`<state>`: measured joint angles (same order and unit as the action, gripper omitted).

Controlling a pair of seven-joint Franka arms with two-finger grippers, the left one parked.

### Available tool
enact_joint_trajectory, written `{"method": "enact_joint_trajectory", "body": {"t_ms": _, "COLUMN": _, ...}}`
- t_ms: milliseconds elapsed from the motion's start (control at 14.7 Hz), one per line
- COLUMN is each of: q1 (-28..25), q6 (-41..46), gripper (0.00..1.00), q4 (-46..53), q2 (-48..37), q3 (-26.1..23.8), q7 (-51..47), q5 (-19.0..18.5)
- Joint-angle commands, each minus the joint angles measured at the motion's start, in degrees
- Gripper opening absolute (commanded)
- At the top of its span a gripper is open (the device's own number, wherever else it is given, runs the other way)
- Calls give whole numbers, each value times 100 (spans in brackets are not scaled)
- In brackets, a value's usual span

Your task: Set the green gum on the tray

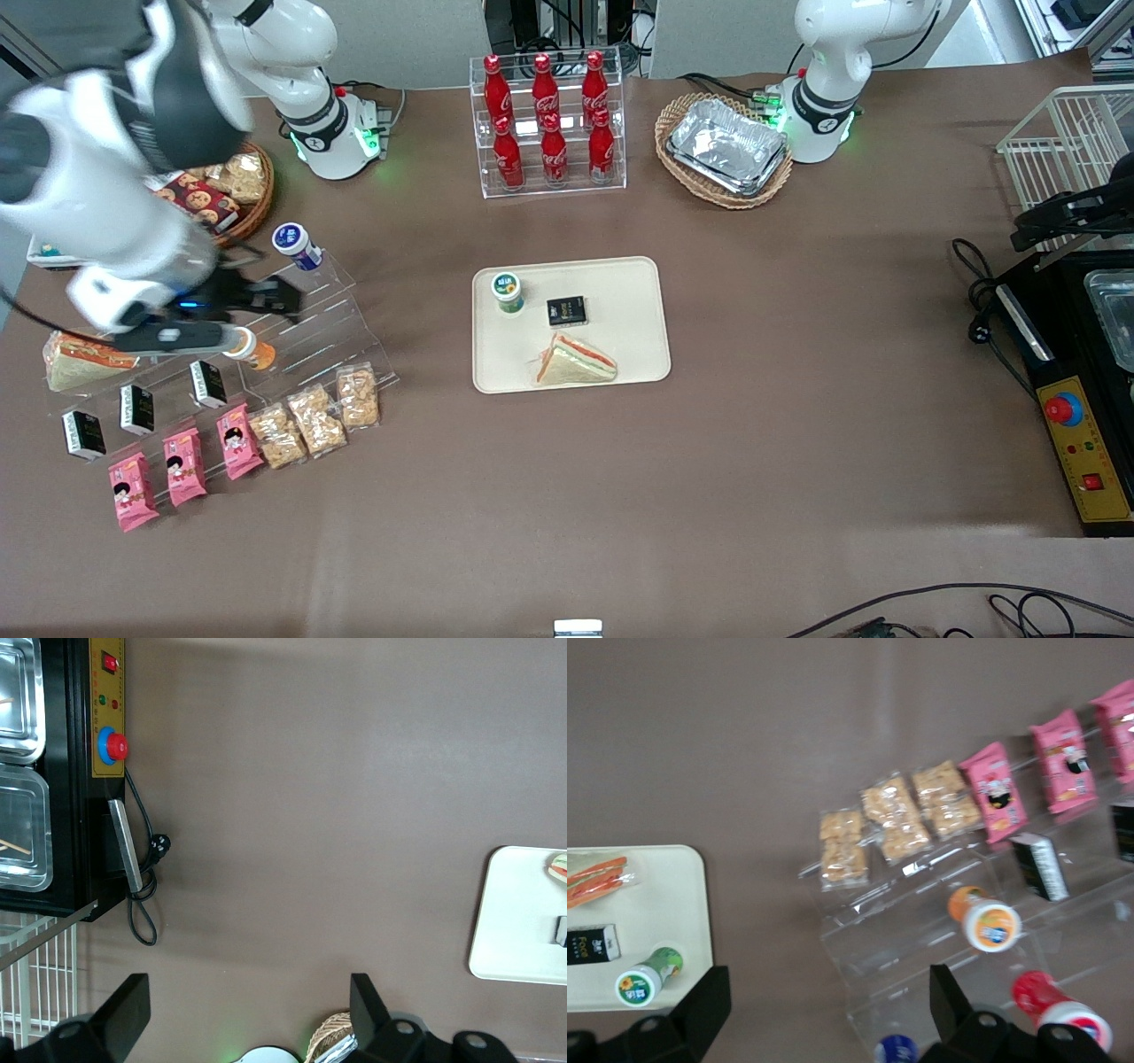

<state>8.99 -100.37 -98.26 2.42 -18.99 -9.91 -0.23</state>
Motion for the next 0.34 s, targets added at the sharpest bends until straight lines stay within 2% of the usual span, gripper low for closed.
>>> {"method": "enact_joint_trajectory", "body": {"t_ms": 0, "q1": 24, "q6": 816, "gripper": 100, "q4": 1043, "q2": 267, "q3": 535, "q7": 506, "q5": 208}}
{"method": "enact_joint_trajectory", "body": {"t_ms": 136, "q1": 15, "q6": 896, "gripper": 100, "q4": 1256, "q2": 294, "q3": 809, "q7": 578, "q5": 234}}
{"method": "enact_joint_trajectory", "body": {"t_ms": 272, "q1": 24, "q6": 949, "gripper": 100, "q4": 1265, "q2": 285, "q3": 836, "q7": 578, "q5": 226}}
